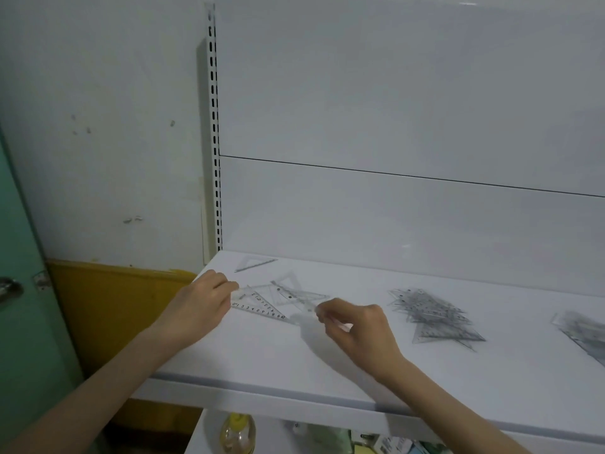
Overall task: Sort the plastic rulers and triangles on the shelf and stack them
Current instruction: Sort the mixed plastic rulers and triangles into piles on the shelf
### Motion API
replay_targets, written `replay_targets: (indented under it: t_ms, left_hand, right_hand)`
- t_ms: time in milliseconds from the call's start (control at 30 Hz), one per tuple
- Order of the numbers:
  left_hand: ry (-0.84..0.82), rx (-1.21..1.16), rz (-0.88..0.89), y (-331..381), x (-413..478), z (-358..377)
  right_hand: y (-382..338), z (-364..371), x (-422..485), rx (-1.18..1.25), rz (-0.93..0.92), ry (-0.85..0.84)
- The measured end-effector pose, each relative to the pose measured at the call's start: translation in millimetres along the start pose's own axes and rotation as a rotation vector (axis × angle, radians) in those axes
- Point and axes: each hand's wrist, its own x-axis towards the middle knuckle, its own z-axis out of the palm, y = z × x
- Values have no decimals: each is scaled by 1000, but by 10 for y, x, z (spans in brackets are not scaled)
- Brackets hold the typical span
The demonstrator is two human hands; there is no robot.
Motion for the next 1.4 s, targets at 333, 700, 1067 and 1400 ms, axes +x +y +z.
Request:
replay_targets:
  t_ms: [333, 700, 1067, 1400]
  left_hand:
    - [56, -215, -79, 405, 460, 89]
    - [56, -400, 98, 1455, 1163, 807]
    - [-67, -188, -362, 1301, 933, 761]
    - [-6, -132, -287, 1616, 732, 596]
  right_hand:
    - [21, -431, 6, 615, 496, 18]
    - [627, -1473, -707, 142, 589, 194]
    - [1463, -1334, -186, -490, 173, 48]
    - [1663, -1271, -29, -421, 63, -325]
